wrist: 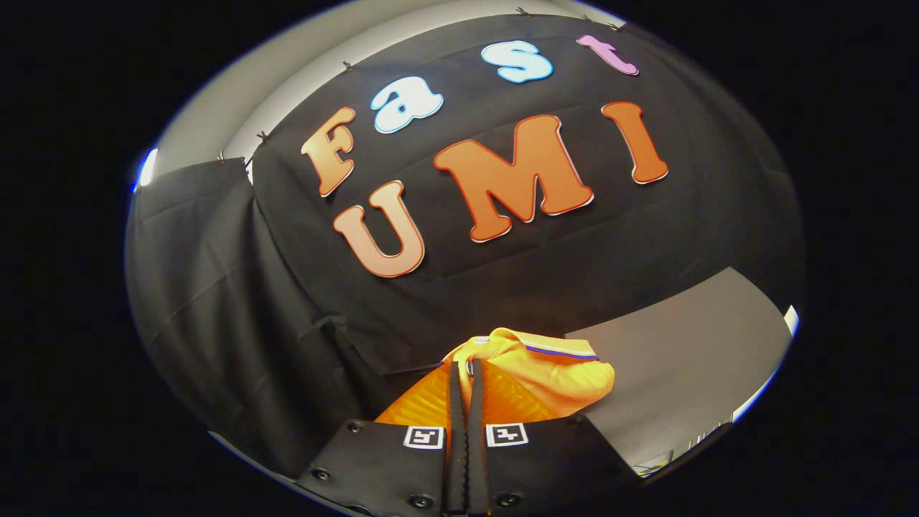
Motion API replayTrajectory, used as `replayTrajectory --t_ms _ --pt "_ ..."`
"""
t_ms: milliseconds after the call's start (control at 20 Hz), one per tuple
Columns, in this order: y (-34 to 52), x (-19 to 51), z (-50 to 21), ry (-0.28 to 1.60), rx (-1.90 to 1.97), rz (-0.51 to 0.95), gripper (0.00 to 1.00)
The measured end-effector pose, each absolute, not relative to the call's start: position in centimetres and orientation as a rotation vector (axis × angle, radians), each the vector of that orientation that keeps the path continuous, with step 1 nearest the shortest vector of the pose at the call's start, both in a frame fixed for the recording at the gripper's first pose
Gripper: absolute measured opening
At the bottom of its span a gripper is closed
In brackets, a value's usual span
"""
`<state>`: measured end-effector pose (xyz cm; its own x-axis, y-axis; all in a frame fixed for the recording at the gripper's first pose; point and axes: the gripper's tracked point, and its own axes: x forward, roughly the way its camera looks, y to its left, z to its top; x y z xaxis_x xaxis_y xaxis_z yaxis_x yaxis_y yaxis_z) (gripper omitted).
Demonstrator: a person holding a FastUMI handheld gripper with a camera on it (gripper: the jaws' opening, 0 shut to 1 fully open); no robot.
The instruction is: Put the clothes into the washing machine and then close the washing machine lid.
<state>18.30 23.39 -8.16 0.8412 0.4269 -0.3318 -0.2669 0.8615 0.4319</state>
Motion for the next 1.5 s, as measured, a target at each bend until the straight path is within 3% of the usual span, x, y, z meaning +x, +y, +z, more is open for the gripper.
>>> replayTrajectory --t_ms 550,1000,1500 --pt "34.5 21.7 -19.7 0.628 0.387 0.483 0.08" --pt "39.1 23.4 -36.1 0.853 0.359 0.404 0.08" --pt "39.7 23.3 -47.5 1.063 0.329 0.289 0.08"
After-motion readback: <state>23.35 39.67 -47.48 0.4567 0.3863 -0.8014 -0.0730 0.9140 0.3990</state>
